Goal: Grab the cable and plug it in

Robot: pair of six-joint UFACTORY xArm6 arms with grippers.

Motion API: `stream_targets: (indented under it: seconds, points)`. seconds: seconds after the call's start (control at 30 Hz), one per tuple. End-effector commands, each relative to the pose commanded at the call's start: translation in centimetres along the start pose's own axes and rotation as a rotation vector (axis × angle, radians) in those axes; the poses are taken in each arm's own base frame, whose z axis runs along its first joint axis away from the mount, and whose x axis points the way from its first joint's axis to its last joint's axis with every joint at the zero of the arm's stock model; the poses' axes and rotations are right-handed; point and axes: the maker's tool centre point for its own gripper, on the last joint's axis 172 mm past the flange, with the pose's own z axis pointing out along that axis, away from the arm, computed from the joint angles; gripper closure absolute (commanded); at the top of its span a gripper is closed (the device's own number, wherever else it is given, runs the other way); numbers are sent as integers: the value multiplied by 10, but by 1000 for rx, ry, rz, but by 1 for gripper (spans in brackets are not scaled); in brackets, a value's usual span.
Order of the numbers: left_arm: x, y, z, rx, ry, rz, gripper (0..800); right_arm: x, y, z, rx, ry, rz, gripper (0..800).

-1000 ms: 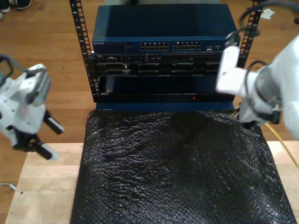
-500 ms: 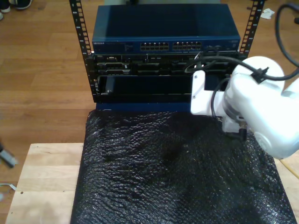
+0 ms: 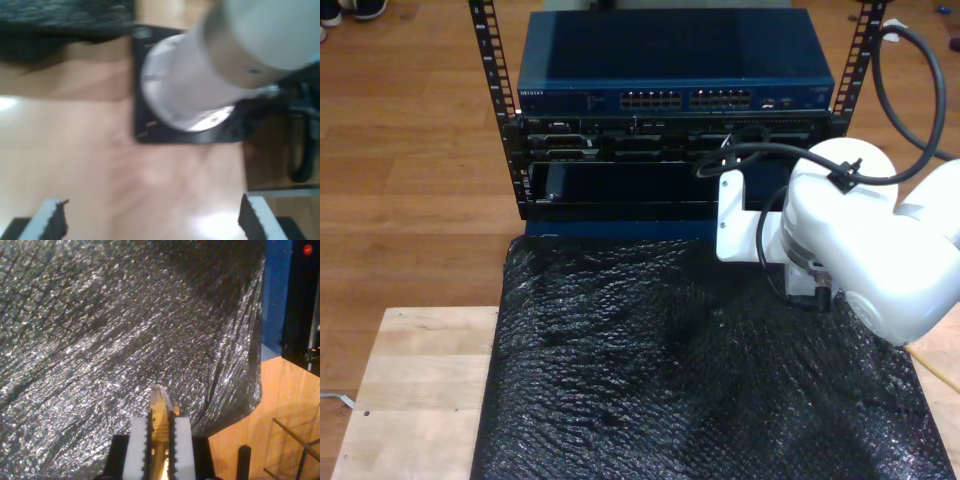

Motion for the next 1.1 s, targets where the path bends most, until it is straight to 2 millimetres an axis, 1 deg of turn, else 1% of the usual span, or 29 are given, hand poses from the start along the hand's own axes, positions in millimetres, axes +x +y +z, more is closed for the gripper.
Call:
stream_targets:
  seconds: [0.2,0.3,0.43,0.63,0.73,0.83,0.9,1.1]
  points:
    - [0,29,30,-78,16,40,0,-1,-3,2,7,-3,-2,799]
    - [-3,39,39,-98,25,55,0,-1,-4,3,8,-4,-3,799]
    - [-1,51,57,-112,66,72,0,-1,-4,3,9,-3,-2,799]
    - [-16,58,70,-123,19,69,0,-2,-9,6,18,-8,-4,799]
    - [-17,58,70,-116,0,87,0,-2,-10,6,19,-8,-5,799]
    - [-15,55,85,-114,8,106,0,-3,-11,7,21,-10,-4,799]
    - [-21,52,84,-93,-19,110,0,-4,-12,7,22,-10,-5,799]
    - [-30,54,86,-31,-26,136,0,-4,-14,9,26,-12,-6,799]
